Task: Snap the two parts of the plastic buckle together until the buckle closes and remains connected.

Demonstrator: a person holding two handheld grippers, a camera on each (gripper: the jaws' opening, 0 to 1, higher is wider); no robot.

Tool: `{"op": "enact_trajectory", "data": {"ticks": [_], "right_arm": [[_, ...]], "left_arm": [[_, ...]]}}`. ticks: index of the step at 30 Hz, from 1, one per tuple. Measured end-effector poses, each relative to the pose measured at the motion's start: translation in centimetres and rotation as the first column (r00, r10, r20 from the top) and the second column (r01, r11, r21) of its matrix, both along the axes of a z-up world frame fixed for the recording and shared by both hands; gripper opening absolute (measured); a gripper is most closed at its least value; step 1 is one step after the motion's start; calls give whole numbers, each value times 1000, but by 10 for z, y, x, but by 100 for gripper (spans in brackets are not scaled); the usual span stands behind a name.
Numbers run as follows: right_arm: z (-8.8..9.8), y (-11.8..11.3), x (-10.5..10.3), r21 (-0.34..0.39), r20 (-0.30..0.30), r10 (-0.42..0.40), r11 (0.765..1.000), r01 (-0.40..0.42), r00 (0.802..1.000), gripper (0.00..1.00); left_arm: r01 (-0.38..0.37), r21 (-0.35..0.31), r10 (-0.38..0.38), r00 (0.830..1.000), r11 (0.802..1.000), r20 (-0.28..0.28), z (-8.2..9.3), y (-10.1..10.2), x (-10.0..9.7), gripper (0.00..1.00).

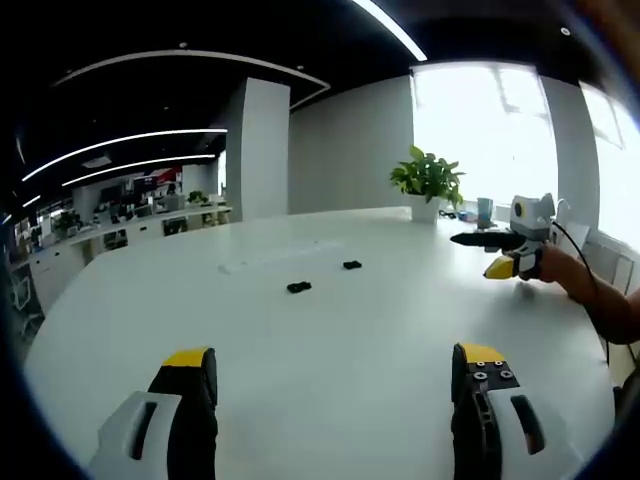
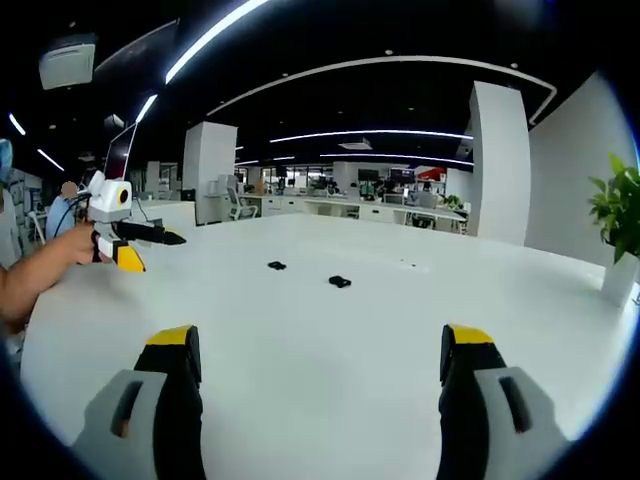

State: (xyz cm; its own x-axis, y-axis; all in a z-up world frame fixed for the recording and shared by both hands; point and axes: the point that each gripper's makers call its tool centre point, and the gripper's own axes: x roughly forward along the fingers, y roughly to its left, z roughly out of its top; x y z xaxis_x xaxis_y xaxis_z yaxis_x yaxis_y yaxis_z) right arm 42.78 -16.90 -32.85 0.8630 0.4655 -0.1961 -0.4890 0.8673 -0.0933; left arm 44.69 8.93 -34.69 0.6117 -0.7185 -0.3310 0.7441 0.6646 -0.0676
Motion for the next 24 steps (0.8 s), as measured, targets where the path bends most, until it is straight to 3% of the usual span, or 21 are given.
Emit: {"op": "enact_trajectory", "data": {"ticks": [24], "right_arm": [[-4,1,0,-9,-11,-2,1000,2,1000,100]], "left_arm": [[4,-13,-4,1000,1000,0,2,0,2,99]]}}
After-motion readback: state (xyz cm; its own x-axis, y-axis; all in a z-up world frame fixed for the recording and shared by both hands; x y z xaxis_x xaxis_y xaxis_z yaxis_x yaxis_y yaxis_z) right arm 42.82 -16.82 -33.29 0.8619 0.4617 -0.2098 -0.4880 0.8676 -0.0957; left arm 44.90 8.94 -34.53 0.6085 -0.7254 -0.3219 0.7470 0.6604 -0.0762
